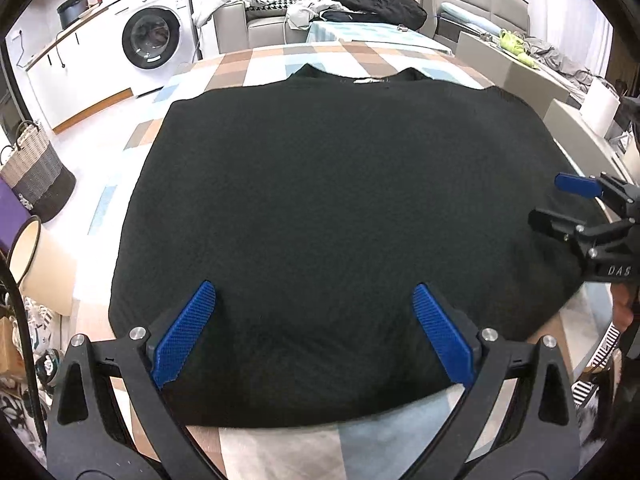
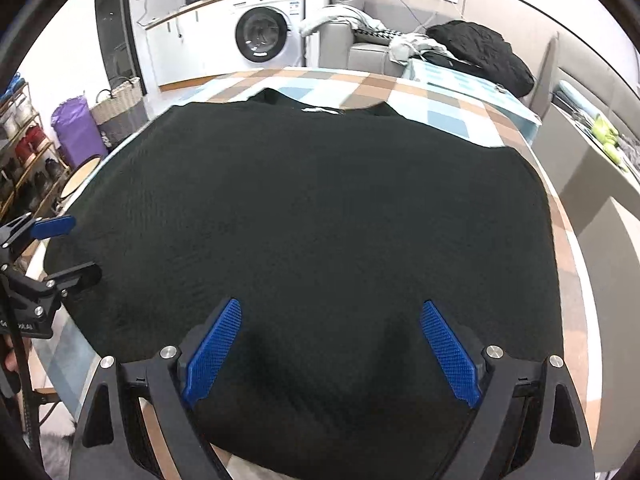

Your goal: Fold small clothes

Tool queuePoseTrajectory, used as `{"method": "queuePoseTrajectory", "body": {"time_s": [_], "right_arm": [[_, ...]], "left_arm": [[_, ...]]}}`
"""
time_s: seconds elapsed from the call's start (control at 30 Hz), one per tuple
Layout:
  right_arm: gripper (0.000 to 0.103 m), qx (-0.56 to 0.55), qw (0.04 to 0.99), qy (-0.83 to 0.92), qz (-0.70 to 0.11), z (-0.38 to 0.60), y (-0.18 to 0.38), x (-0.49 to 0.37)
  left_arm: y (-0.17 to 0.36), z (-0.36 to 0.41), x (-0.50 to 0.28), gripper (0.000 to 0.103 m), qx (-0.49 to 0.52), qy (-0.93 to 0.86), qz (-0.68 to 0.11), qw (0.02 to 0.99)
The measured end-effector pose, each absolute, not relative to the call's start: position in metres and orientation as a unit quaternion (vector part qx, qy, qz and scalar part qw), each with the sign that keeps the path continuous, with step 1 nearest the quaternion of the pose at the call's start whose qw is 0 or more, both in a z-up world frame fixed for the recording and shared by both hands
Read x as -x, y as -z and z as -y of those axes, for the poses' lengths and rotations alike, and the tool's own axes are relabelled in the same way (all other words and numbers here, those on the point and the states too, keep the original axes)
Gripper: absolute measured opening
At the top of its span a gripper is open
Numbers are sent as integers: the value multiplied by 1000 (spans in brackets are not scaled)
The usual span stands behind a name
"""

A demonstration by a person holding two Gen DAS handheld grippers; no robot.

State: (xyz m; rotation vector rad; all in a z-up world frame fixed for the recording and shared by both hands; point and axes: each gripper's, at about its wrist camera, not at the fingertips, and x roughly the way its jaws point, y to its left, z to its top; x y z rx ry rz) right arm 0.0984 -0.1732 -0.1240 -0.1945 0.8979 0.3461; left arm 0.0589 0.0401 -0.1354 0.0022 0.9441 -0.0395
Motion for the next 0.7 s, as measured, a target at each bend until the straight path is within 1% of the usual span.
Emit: {"method": "queuePoseTrajectory", "body": {"time_s": [0.2, 0.47, 0.7], "right_arm": [[93, 94, 886, -169, -422, 171, 115, -110], [93, 151, 873, -125, -447, 170, 137, -128], [94, 104, 878, -104, -455, 215, 136, -121]], "left_arm": [[137, -39, -79, 99, -4, 28, -455, 890], [155, -49, -99, 99, -2, 15, -477, 879], [159, -77, -85, 99, 27, -8, -481, 876]]}}
